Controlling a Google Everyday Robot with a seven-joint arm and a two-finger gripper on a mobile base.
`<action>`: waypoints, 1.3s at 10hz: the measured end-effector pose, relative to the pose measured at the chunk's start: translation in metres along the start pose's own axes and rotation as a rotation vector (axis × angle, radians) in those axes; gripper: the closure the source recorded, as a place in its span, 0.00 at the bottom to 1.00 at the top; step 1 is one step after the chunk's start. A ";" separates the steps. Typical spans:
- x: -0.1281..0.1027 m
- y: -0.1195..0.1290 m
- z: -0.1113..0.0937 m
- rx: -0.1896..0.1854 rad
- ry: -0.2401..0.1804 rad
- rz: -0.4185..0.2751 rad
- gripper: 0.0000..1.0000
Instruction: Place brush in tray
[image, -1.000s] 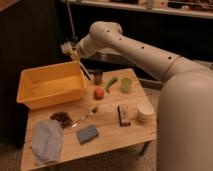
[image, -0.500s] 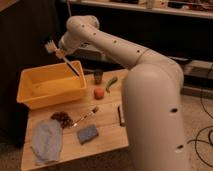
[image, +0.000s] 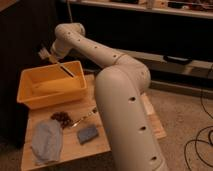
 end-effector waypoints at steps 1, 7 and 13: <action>0.008 0.003 0.017 -0.044 -0.001 -0.026 0.77; 0.042 0.025 0.087 -0.259 0.006 -0.162 0.20; 0.058 0.024 0.066 -0.358 -0.086 -0.172 0.20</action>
